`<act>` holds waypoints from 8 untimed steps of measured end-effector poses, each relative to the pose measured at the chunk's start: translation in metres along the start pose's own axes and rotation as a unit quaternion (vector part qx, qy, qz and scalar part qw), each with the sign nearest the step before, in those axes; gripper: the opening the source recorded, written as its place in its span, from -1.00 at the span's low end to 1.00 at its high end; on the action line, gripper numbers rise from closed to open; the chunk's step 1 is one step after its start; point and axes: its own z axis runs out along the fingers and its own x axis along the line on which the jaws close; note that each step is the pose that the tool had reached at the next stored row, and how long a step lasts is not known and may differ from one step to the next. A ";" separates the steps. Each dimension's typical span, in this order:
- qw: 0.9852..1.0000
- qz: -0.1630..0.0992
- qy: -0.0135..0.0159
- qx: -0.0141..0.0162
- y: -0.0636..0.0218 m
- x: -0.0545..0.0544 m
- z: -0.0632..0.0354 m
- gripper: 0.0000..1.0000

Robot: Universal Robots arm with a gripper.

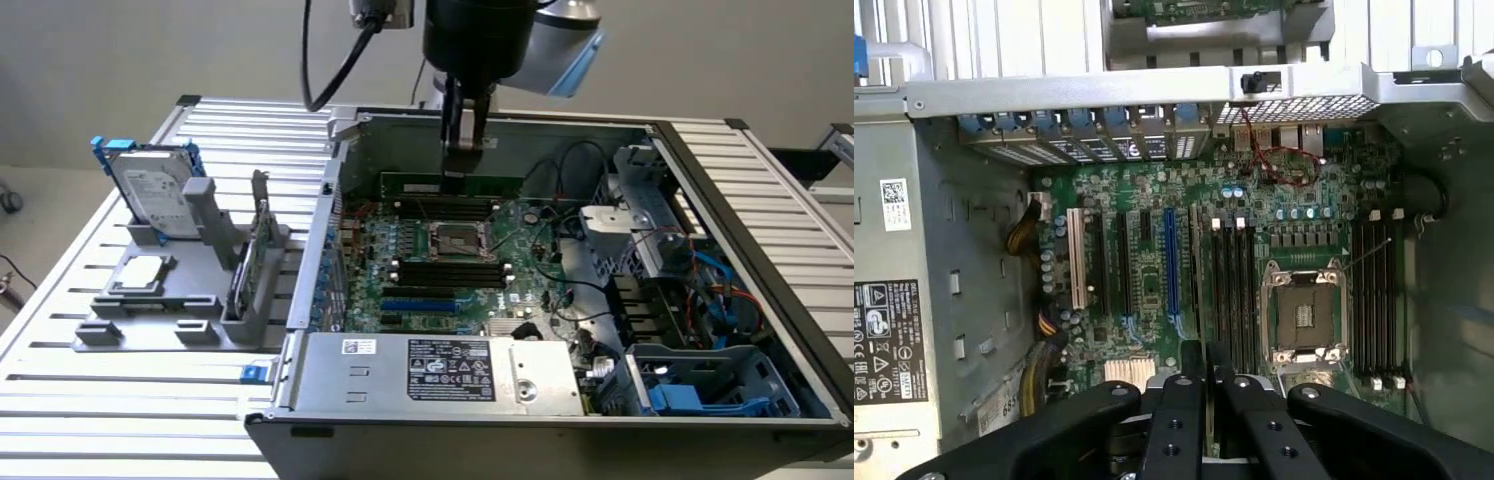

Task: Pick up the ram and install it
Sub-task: 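Pick up the ram and move it above insertion slot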

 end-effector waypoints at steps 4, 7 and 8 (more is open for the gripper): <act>1.000 0.001 0.000 0.000 -0.0037 -0.005 0.0071 -0.73; 1.000 0.001 0.000 0.000 -0.0055 -0.009 0.0126 -0.73; 1.000 0.002 0.000 0.000 -0.0059 -0.010 0.0144 -0.73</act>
